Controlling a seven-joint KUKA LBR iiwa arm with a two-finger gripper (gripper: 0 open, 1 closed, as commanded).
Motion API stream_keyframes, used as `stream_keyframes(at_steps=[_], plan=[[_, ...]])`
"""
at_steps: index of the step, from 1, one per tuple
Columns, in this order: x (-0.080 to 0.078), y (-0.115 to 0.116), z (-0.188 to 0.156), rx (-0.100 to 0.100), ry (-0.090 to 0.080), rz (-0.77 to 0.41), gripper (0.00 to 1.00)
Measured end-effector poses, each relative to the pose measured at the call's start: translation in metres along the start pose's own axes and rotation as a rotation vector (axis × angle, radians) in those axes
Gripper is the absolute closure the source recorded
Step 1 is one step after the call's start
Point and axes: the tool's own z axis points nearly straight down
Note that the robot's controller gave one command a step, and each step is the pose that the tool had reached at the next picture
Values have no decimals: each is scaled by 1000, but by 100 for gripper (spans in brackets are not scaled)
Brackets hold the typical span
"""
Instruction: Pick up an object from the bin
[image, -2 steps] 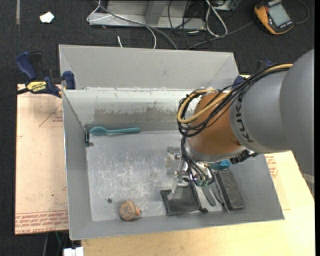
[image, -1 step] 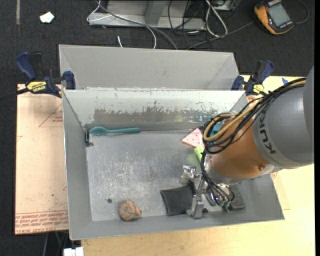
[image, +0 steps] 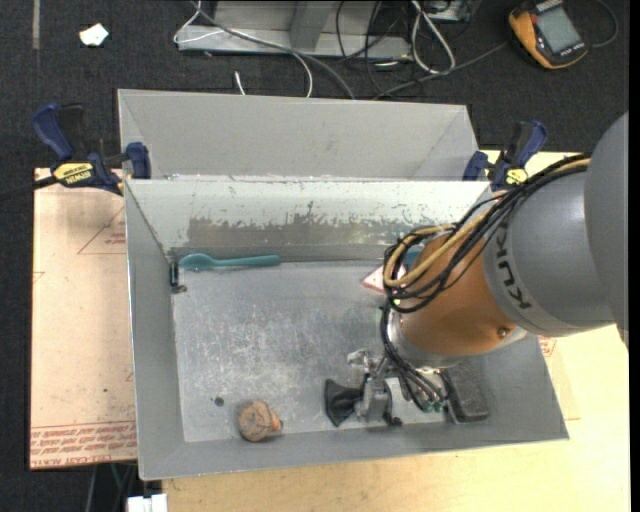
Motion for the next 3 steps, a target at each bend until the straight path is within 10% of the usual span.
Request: stream_keyframes(at_steps=[1,3], plan=[[0,0,0,0,0,-1,100],[-16,11,-125,-1,5,24,100]])
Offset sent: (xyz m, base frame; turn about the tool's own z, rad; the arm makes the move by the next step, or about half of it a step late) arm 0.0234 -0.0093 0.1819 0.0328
